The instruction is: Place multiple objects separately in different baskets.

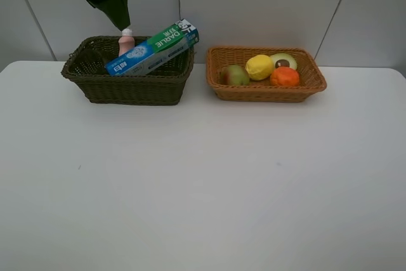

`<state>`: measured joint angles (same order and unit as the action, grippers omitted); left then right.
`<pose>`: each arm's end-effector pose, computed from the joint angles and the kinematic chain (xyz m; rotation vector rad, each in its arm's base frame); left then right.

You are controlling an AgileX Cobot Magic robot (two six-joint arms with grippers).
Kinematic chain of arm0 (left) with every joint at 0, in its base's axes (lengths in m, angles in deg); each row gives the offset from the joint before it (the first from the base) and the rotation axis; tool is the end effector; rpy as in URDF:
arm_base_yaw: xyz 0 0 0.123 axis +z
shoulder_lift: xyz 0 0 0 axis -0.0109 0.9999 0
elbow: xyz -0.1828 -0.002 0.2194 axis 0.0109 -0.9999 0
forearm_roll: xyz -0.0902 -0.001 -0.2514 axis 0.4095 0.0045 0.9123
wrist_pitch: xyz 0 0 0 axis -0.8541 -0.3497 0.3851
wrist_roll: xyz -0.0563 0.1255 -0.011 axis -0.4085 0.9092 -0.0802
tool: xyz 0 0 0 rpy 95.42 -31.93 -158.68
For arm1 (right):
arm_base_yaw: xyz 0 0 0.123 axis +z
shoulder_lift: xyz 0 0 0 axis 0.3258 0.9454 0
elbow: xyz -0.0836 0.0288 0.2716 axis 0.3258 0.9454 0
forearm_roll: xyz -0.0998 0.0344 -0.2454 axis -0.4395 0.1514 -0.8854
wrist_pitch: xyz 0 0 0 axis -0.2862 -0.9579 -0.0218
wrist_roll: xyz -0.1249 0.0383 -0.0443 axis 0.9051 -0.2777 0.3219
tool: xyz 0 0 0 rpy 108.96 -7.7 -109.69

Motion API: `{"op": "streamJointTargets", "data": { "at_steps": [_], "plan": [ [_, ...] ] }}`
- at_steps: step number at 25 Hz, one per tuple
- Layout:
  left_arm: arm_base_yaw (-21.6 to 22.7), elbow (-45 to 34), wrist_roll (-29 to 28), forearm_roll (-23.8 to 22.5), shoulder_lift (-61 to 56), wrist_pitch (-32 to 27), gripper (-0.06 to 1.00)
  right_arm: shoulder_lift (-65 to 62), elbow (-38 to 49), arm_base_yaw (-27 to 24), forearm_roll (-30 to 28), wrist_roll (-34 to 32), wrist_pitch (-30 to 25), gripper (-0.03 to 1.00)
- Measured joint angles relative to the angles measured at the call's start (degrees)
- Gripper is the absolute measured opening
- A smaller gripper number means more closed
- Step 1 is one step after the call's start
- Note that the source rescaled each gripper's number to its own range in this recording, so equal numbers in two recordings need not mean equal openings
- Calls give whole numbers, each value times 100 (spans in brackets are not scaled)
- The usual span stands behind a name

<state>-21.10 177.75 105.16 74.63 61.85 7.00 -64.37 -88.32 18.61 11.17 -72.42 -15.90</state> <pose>0.3948 -0.1583 0.2891 1.0334 2.5452 -0.0902 0.0482 0.0172 0.2742 -0.1407 1.9850 0.0795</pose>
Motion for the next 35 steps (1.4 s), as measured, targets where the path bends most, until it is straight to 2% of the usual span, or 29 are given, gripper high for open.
{"op": "streamJointTargets", "data": {
  "at_steps": [3, 13, 29, 35],
  "plan": [
    [0, -499, -57, 77, -459, 0, 98, 0, 0, 0, 5, 0, 0, 100],
    [0, -2843, -308, 67, -2488, 29, 98, 0, 0, 0, 5, 0, 0, 100],
    [0, -5273, -463, 297, -5400, -25, 98, 0, 0, 0, 5, 0, 0, 100],
    [0, -6005, -482, 297, -6091, -45, 98, 0, 0, 0, 5, 0, 0, 100]
  ]
}}
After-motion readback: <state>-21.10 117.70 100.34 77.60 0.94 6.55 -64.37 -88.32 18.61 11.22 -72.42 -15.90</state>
